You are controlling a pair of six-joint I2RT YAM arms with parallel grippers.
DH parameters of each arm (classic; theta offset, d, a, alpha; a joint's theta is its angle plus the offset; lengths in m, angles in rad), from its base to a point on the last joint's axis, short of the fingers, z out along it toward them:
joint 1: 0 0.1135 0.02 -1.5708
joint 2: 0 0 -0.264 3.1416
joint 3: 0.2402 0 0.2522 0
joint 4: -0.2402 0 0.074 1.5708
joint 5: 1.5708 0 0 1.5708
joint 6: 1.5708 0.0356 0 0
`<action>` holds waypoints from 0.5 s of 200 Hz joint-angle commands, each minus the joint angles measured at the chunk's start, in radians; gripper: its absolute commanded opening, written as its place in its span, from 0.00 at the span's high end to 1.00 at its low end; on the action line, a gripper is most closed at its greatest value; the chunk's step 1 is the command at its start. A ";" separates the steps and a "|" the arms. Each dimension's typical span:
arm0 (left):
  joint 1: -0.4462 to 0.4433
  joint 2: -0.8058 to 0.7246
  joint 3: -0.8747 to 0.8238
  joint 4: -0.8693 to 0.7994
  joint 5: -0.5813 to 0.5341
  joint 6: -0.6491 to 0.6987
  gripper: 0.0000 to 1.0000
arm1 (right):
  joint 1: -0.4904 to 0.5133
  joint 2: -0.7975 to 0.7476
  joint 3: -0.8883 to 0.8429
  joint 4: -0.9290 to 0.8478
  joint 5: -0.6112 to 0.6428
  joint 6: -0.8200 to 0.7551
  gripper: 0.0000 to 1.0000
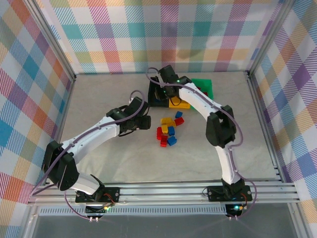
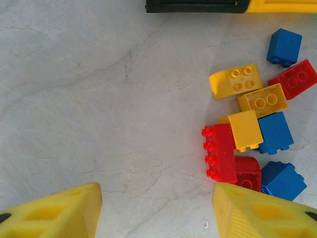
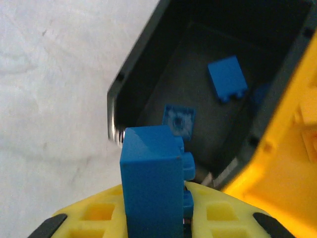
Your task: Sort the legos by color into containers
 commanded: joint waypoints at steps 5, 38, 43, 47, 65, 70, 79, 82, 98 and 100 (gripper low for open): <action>0.007 -0.048 -0.015 -0.052 -0.035 0.012 0.39 | -0.016 0.121 0.174 -0.048 0.023 -0.019 0.72; 0.007 -0.060 -0.019 -0.060 -0.019 0.032 0.40 | -0.041 0.277 0.420 -0.116 0.026 0.001 0.54; 0.007 -0.058 -0.019 -0.060 -0.011 0.035 0.40 | -0.046 0.285 0.442 -0.121 0.014 0.003 0.52; 0.007 -0.057 -0.018 -0.060 -0.008 0.037 0.40 | -0.050 0.287 0.452 -0.123 0.007 0.005 0.51; -0.001 -0.046 -0.015 -0.051 0.020 0.043 0.40 | -0.057 0.258 0.456 -0.121 -0.011 -0.008 0.46; -0.008 -0.045 -0.014 -0.045 0.026 0.044 0.40 | -0.057 0.243 0.453 -0.128 -0.008 -0.013 0.45; -0.023 -0.037 -0.009 -0.034 0.036 0.051 0.40 | -0.059 0.208 0.434 -0.142 -0.007 -0.020 0.46; -0.028 -0.034 -0.007 -0.029 0.040 0.054 0.40 | -0.060 0.193 0.423 -0.146 -0.007 -0.021 0.46; -0.064 -0.008 0.007 -0.002 0.069 0.069 0.40 | -0.069 0.087 0.315 -0.141 -0.021 -0.023 0.46; -0.068 -0.004 0.009 0.001 0.073 0.071 0.40 | -0.071 0.071 0.297 -0.138 -0.024 -0.023 0.46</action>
